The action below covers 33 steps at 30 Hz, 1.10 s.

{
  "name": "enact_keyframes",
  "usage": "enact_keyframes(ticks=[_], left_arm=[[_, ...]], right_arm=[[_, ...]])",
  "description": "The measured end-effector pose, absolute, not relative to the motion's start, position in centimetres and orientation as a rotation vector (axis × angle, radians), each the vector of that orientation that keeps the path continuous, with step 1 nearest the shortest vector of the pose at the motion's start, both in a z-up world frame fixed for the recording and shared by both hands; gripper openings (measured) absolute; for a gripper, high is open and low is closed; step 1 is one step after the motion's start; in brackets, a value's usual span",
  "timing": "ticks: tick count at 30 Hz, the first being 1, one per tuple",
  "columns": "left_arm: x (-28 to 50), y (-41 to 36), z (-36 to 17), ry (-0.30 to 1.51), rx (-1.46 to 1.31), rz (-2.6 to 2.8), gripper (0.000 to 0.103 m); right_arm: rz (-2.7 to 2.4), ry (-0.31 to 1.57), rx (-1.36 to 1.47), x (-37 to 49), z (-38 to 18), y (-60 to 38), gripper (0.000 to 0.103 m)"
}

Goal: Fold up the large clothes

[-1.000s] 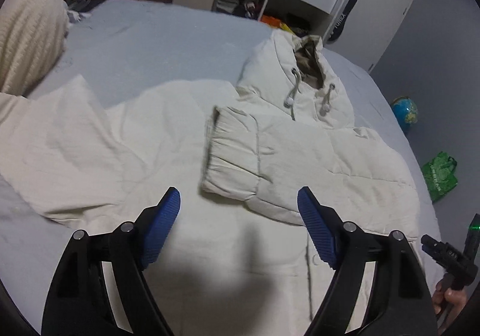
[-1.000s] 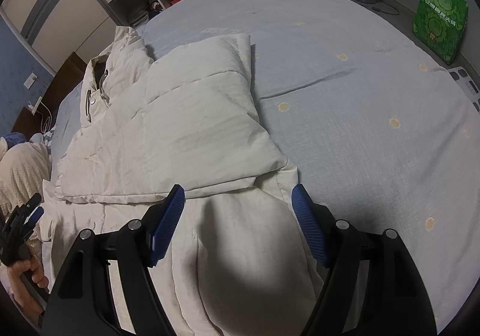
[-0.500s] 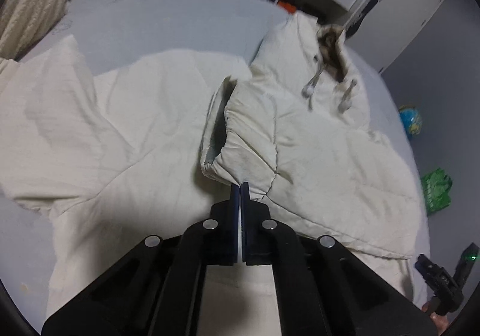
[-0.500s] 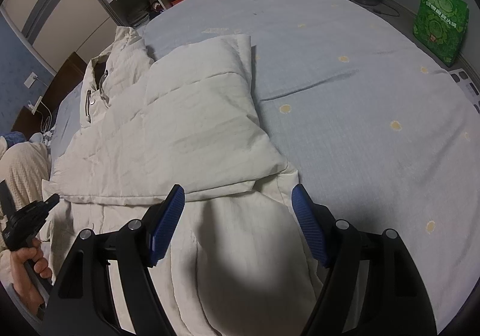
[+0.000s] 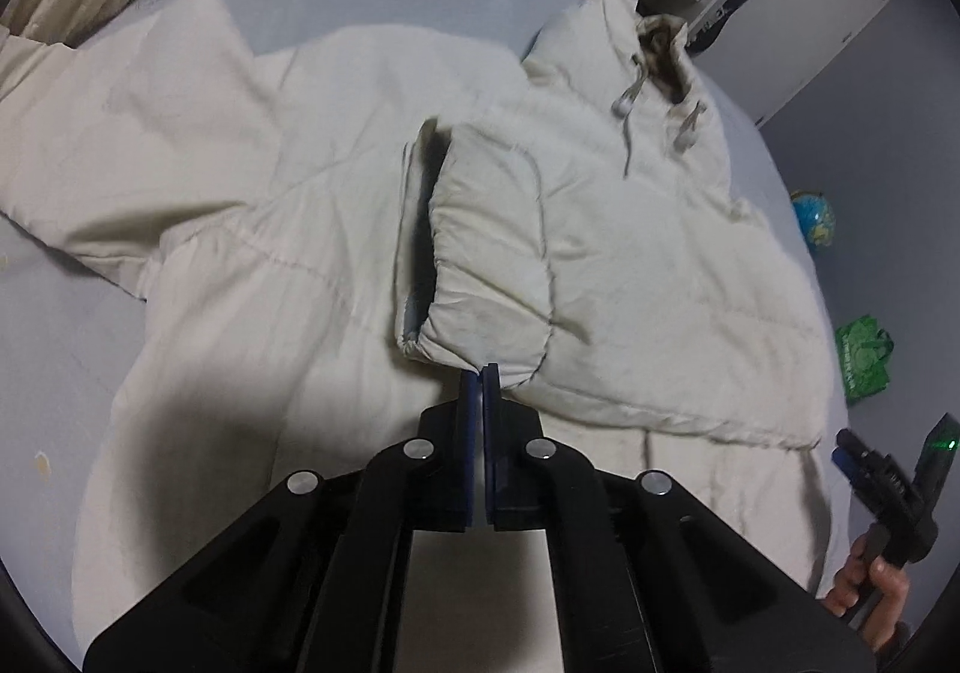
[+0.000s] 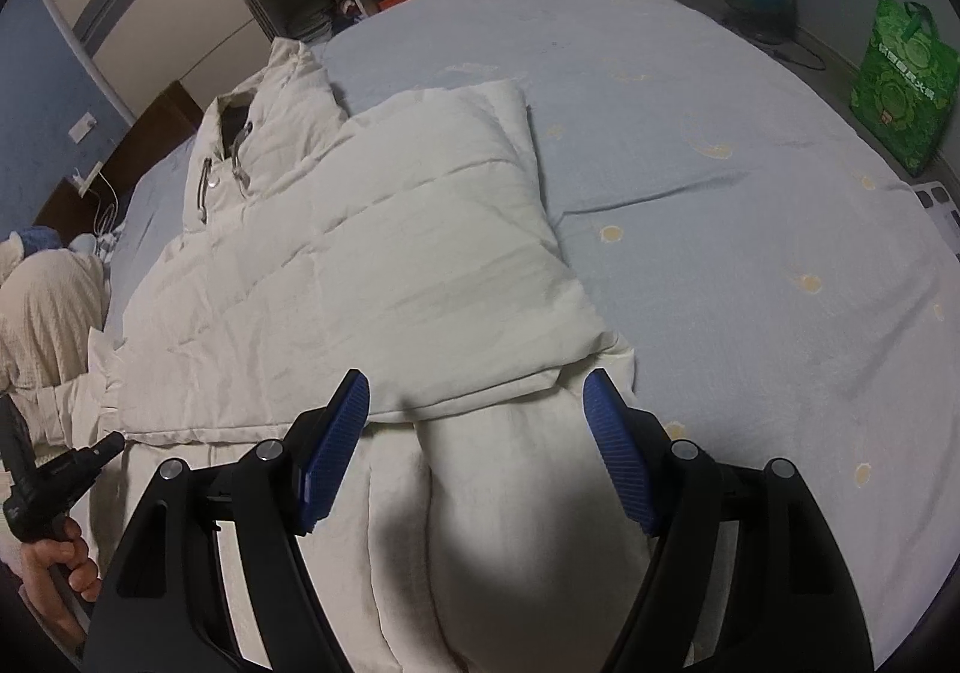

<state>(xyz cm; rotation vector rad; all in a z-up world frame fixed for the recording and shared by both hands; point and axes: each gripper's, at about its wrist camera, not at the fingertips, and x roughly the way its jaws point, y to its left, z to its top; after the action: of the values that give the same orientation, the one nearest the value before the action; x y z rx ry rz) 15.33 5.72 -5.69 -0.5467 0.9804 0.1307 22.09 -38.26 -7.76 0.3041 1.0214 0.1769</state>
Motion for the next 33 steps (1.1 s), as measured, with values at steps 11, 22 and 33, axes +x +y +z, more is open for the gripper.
enact_keyframes(ticks=[11, 22, 33], left_arm=[[11.2, 10.0, -3.7, 0.897, -0.515, 0.182, 0.069], [6.1, 24.2, -6.4, 0.827, -0.736, 0.448, 0.069], [5.4, 30.6, -10.3, 0.746, -0.955, 0.518, 0.066]], right_arm=[[0.191, 0.976, 0.289, 20.8, -6.2, -38.3, 0.070], [0.196, 0.963, 0.224, 17.5, -3.9, -37.3, 0.070], [0.161, 1.008, 0.141, 17.7, -4.7, -35.9, 0.070]])
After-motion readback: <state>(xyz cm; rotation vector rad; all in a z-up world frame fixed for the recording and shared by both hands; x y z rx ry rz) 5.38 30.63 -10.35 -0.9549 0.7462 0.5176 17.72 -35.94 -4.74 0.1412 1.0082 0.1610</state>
